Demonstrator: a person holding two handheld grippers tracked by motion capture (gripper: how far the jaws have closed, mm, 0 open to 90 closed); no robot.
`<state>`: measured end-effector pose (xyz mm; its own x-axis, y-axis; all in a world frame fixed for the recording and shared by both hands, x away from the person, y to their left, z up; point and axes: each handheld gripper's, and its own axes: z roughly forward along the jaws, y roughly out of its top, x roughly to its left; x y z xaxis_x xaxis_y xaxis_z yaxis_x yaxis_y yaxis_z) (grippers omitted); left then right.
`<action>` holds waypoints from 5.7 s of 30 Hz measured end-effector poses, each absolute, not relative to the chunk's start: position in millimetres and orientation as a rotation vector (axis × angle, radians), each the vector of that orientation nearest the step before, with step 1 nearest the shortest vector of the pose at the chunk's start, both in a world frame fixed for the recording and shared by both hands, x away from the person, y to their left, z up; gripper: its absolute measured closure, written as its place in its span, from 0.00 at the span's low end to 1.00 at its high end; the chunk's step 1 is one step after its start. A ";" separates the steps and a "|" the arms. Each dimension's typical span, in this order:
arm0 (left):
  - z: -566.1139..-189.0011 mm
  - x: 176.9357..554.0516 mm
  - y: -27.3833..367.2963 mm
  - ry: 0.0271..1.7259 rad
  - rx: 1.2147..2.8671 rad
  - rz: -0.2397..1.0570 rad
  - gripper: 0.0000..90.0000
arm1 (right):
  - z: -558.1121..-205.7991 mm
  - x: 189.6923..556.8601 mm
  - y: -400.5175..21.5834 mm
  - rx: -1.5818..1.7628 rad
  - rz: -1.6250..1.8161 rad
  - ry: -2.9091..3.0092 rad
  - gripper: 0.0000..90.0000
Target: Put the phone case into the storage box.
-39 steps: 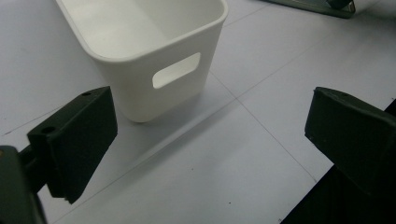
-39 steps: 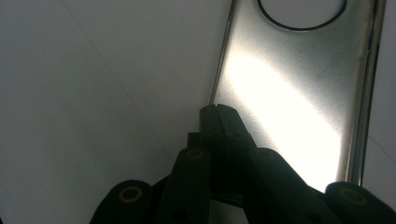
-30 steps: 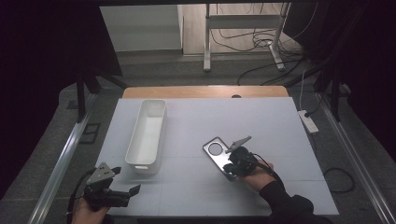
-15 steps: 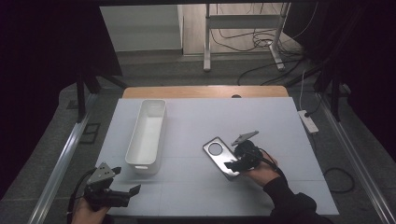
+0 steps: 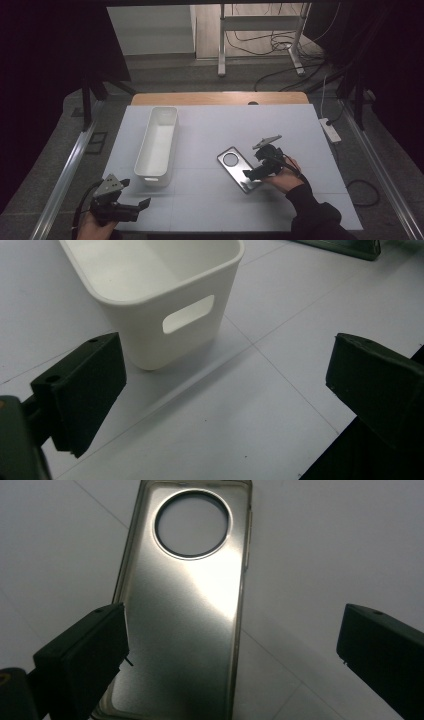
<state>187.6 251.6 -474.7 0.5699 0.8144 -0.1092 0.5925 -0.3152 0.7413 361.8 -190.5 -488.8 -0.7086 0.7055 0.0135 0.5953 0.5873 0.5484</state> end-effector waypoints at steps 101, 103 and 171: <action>-462.1 234.6 157.8 0.771 1.990 0.223 0.00 | -457.2 357.7 -218.4 1.088 0.986 2.536 0.98; -462.6 240.1 152.0 0.769 1.993 0.209 0.00 | -456.1 356.9 -218.3 1.086 0.995 2.530 0.98; -480.2 290.7 94.9 0.802 2.039 0.035 0.02 | -448.9 312.9 -148.0 0.884 1.162 2.543 0.98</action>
<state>290.7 94.9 -480.2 0.7876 0.5516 -0.2747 0.5259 -0.3692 0.7663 312.9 -148.0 -448.9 -0.7986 0.5992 0.0564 0.4349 0.5097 0.7423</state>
